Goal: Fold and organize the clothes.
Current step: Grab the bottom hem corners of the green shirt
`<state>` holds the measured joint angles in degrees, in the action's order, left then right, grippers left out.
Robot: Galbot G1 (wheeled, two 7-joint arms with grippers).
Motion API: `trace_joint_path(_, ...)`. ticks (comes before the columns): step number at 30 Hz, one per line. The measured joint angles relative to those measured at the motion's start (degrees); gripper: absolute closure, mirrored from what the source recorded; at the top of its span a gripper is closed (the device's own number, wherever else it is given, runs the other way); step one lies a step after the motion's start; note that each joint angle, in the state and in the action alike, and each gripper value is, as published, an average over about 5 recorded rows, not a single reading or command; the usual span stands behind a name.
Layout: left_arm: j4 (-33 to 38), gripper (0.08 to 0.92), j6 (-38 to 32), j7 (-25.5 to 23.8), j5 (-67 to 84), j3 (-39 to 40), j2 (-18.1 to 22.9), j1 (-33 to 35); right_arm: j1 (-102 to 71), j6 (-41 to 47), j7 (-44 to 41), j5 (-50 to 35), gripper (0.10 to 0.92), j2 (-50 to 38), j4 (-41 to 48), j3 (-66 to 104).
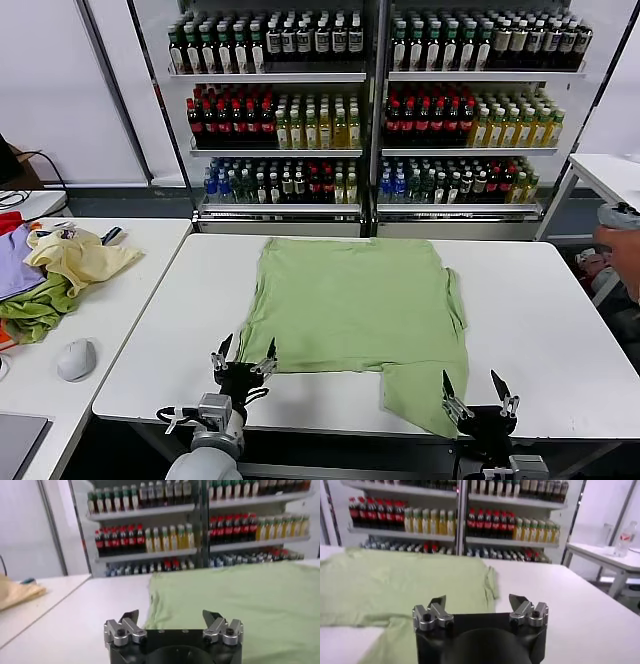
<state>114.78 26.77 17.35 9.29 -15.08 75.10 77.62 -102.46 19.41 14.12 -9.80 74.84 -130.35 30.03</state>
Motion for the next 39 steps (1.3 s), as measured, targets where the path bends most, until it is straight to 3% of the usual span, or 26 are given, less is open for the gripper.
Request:
trace_joint_path(9,-1.35,0.177,3.41,2.07,1.58,1.02,-1.29,-0.19,0.43,2.28,0.32,-0.30,0.204,1.04,0.74,-1.19)
trace_joint_path(14,-1.56,0.199,4.37,2.86,2.73,1.50,-2.22,-0.23,0.49,3.25,0.42,-1.30,0.292,1.57,1.61,-1.82)
trace_joint_path(34,-0.66,0.762,5.75,4.40,10.59,2.99,-4.16,-0.06,-0.10,4.12,-1.96,-5.19,0.876,0.94,2.96,-1.56)
trace_joint_path(39,-0.14,0.880,5.39,4.32,11.29,3.51,-4.17,0.20,0.01,2.76,-3.40,-5.08,0.920,0.34,2.54,-0.91)
